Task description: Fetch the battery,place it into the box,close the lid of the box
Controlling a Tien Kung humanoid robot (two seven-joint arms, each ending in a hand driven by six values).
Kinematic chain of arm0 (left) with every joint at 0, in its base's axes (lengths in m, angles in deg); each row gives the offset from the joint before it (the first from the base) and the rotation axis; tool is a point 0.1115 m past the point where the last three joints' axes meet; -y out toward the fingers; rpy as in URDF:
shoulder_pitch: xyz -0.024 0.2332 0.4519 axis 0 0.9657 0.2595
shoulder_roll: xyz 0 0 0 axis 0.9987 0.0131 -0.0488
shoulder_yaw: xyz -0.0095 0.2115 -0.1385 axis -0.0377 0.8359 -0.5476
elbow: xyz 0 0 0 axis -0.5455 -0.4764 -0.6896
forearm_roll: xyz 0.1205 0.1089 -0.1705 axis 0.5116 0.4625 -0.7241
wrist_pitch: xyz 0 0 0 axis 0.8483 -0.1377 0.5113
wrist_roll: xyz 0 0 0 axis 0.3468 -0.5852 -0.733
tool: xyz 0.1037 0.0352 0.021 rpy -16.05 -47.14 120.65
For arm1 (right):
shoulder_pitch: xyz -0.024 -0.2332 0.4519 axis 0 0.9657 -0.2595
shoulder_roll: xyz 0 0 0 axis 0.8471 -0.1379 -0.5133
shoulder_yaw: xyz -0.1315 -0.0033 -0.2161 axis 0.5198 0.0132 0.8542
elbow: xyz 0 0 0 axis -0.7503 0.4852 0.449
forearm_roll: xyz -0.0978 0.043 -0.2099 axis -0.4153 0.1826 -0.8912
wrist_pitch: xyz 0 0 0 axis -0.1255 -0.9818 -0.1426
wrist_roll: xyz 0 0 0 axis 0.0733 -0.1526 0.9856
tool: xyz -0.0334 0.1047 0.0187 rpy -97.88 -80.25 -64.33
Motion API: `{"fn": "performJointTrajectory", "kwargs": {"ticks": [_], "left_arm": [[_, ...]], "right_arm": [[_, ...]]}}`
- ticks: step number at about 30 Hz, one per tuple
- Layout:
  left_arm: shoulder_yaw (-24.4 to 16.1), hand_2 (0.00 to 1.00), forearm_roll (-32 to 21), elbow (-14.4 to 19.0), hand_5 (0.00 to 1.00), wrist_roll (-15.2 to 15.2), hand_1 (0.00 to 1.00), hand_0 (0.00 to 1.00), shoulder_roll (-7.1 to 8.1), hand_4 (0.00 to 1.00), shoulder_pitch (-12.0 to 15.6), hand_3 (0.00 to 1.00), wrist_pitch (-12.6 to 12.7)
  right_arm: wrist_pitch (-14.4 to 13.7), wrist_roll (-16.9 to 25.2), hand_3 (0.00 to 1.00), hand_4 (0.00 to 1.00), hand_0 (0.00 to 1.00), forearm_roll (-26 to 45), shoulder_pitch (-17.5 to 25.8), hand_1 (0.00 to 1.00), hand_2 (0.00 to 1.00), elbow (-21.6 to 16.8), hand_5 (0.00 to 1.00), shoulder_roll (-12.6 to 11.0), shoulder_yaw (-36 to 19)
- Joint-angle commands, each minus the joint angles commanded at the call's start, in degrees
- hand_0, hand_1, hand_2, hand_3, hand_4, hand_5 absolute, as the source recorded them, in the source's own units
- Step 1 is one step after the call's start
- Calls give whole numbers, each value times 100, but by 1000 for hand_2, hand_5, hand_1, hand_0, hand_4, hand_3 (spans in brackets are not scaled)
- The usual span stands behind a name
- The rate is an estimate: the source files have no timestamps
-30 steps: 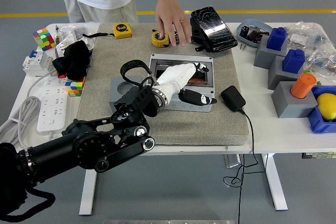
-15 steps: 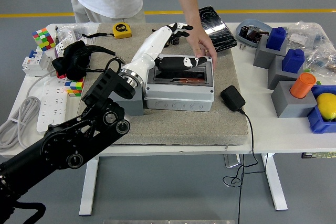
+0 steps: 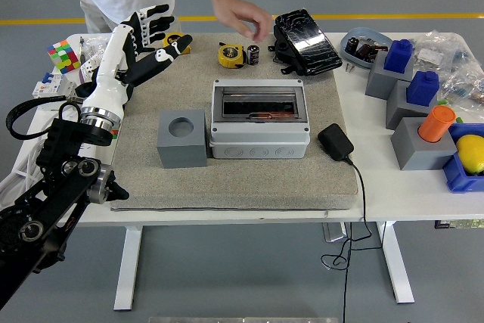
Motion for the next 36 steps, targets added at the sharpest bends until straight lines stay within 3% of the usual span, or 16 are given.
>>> {"fn": "performJointTrajectory", "kwargs": {"ticks": [5, 10, 16, 25, 36], "left_arm": [[-518, 702, -371, 13, 426, 110, 751, 725, 150, 998, 177, 751, -69], [-627, 699, -436, -13, 421, 143, 745, 723, 348, 998, 288, 750, -47], [-695, 696, -483, 55, 419, 144, 739, 719, 297, 998, 575, 753, -56], [-781, 694, -445, 58, 381, 100, 734, 722, 444, 998, 642, 748, -150], [-887, 693, -371, 93, 393, -43, 721, 721, 428, 985, 801, 745, -175]], "right_arm": [[7, -6, 685, 998, 676, 64, -110, 718, 710, 19, 703, 15, 115], [15, -23, 685, 998, 675, 36, -158, 717, 710, -35, 703, -53, 247], [1, -38, 684, 998, 676, 15, -15, 717, 710, 0, 703, -85, 82], [14, -26, 685, 998, 675, -92, 0, 718, 710, -36, 701, -25, -116], [12, -32, 684, 998, 677, -103, 57, 718, 711, -14, 699, -24, -197]]}}
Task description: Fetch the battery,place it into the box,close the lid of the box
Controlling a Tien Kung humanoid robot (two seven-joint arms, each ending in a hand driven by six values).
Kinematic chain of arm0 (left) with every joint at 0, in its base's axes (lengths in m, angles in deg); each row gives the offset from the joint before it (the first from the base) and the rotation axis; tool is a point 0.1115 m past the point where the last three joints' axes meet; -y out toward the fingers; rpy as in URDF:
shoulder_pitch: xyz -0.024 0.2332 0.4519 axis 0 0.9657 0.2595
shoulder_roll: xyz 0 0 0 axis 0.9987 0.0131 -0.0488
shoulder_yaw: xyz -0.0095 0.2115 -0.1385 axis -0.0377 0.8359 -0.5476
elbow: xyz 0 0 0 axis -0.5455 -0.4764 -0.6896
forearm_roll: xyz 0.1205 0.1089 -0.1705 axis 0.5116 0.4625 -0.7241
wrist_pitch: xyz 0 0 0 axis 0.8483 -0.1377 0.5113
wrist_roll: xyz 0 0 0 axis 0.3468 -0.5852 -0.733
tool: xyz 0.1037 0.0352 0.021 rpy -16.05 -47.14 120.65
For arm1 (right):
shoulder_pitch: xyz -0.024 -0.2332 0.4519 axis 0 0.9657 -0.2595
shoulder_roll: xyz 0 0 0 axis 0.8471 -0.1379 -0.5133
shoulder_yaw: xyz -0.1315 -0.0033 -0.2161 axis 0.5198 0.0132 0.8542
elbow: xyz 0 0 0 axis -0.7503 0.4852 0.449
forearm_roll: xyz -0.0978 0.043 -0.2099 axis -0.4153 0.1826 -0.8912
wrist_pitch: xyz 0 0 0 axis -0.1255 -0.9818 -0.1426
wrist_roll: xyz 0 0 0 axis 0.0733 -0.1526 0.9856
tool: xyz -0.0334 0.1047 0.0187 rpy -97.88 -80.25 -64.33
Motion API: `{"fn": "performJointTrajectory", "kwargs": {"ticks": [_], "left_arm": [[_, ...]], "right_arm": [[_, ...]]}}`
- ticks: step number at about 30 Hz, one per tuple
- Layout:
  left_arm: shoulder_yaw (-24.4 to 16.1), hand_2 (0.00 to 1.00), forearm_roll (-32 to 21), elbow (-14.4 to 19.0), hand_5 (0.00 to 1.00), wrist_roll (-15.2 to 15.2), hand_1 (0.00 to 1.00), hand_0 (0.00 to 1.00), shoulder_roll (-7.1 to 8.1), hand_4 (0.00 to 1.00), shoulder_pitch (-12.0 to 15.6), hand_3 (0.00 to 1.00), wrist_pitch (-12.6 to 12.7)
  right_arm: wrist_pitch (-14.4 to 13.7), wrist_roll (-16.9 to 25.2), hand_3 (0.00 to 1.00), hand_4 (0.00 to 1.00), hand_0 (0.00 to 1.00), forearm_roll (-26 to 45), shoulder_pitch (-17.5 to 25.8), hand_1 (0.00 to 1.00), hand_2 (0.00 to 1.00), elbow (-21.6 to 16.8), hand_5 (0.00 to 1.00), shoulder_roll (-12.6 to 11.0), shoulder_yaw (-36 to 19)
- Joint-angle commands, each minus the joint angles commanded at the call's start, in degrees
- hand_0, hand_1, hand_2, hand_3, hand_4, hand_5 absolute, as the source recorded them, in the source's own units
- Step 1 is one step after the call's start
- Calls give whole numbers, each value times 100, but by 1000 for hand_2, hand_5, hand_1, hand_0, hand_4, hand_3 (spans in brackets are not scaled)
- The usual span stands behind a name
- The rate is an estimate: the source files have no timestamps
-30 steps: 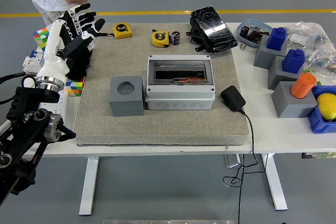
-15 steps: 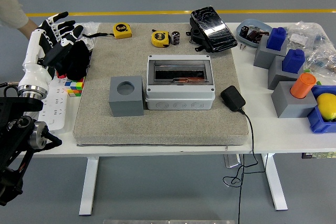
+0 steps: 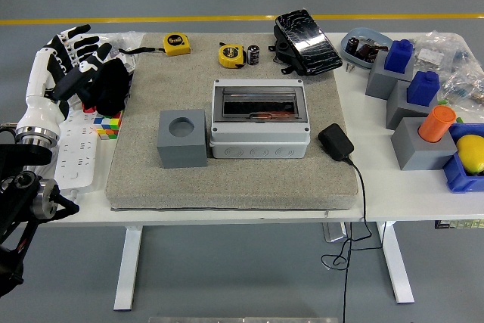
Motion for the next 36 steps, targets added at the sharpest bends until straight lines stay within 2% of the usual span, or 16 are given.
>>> {"fn": "performJointTrajectory", "kwargs": {"ticks": [22, 36], "left_arm": [[67, 690, 262, 44, 389, -289, 706, 716, 2, 973, 5, 744, -129], [115, 685, 303, 23, 399, -300, 691, 715, 17, 963, 8, 742, -127]], "right_arm": [[-6, -4, 683, 998, 676, -12, -5, 718, 711, -4, 698, 41, -52], [-6, -9, 683, 998, 676, -4, -16, 718, 711, -3, 698, 50, -41]]}}
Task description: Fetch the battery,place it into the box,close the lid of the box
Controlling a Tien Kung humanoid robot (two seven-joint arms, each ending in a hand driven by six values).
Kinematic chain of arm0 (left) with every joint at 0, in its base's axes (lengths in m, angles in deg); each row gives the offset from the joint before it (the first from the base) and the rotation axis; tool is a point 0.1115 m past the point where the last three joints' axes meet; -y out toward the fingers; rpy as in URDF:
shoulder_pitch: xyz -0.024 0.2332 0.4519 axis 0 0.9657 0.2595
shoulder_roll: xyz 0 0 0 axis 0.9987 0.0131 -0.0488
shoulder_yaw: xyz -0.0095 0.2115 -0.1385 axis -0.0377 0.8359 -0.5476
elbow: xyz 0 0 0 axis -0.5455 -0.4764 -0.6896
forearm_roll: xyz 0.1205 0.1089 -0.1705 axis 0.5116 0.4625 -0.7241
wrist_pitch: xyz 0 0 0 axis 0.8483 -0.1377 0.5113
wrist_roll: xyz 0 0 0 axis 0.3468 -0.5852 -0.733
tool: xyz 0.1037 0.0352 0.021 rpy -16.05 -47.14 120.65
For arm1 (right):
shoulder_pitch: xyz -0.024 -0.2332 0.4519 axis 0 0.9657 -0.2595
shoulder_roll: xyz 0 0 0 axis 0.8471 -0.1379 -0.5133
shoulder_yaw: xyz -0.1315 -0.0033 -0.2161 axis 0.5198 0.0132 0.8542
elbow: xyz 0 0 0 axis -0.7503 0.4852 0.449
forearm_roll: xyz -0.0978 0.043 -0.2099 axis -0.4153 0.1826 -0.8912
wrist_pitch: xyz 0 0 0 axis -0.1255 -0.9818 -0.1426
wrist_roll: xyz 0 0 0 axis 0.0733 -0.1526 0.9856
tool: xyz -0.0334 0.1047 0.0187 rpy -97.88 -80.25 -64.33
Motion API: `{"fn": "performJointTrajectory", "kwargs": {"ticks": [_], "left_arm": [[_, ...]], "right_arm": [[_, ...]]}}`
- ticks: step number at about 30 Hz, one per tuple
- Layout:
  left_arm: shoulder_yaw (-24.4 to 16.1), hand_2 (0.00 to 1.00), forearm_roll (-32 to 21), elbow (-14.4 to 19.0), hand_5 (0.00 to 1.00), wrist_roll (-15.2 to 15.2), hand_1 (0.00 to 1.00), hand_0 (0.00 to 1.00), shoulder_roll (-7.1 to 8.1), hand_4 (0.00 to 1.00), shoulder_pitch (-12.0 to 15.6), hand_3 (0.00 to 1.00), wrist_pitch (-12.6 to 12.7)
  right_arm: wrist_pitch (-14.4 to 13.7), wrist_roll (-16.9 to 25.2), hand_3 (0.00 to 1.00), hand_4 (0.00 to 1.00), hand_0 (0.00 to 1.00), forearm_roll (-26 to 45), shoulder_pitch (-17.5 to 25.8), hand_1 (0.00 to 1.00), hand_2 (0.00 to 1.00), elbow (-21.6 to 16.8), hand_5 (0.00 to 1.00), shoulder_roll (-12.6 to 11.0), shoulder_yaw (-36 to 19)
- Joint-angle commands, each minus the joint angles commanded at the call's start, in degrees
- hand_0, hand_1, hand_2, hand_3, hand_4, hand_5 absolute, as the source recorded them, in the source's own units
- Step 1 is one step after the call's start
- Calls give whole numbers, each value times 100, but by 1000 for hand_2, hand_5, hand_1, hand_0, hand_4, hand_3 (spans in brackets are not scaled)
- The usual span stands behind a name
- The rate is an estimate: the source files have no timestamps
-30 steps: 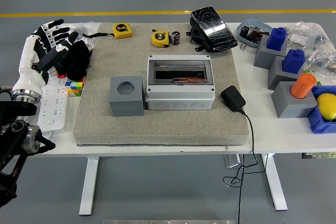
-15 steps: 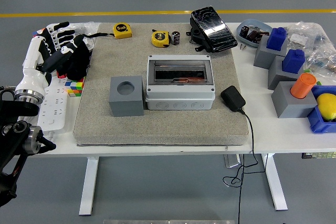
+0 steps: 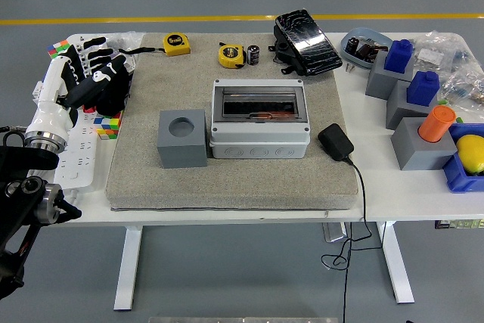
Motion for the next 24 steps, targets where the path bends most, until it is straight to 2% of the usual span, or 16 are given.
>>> {"fn": "performJointTrajectory", "kwargs": {"ticks": [24], "left_arm": [[2, 685, 49, 7, 400, -94, 686, 715, -9, 959, -3, 734, -8]], "right_arm": [[-4, 5, 683, 998, 675, -1, 10, 717, 711, -1, 699, -8, -27]]}}
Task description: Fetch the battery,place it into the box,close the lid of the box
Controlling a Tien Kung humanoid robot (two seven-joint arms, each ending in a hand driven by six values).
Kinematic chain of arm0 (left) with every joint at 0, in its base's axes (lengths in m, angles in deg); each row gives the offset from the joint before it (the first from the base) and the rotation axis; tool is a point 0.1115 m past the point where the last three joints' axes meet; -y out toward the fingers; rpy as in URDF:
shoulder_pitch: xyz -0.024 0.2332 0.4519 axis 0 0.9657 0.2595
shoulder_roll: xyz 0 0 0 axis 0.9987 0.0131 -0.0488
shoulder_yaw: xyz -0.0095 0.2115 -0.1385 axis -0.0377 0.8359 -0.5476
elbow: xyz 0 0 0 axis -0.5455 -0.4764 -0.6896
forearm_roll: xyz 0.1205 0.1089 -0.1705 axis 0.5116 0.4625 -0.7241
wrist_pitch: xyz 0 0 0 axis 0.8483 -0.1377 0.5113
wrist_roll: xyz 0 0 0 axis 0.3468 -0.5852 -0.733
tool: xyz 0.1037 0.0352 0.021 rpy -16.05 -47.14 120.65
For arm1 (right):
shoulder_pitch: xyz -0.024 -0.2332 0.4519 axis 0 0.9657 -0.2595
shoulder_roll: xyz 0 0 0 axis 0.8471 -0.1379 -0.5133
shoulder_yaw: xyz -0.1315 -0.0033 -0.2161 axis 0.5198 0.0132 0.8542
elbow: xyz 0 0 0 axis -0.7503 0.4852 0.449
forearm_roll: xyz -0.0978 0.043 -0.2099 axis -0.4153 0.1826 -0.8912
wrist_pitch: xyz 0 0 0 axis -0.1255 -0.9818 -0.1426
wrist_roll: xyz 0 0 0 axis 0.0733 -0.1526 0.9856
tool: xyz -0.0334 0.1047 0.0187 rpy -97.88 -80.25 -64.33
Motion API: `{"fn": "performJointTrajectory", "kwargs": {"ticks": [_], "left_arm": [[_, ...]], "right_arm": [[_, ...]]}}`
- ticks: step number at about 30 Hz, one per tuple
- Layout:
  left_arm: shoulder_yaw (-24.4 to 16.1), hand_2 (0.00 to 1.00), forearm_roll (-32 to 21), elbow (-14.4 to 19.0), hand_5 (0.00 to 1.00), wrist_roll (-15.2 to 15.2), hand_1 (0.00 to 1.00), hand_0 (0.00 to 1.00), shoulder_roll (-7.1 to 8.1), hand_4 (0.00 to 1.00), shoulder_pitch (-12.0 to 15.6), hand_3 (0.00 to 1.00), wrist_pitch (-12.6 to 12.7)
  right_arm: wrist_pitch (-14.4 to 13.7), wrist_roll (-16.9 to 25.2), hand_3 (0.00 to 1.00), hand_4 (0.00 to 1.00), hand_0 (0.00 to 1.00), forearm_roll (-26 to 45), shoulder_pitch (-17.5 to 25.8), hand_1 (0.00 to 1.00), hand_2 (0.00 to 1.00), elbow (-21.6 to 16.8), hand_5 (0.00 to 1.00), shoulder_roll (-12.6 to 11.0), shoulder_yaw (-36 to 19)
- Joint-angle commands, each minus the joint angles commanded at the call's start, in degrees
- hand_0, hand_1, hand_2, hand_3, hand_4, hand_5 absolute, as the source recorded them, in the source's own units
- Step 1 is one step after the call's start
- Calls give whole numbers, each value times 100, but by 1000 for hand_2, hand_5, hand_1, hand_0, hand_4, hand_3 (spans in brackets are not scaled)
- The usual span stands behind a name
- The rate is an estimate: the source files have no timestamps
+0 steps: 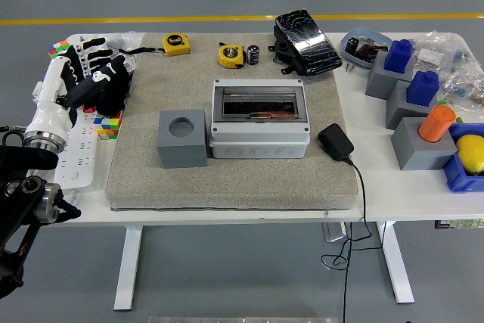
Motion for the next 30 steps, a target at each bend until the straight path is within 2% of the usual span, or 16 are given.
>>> {"fn": "performJointTrajectory", "kwargs": {"ticks": [30], "left_arm": [[93, 687, 25, -5, 390, -68, 684, 715, 52, 947, -31, 695, -14]], "right_arm": [[1, -8, 683, 998, 677, 20, -33, 718, 712, -10, 699, -41, 88]]}}
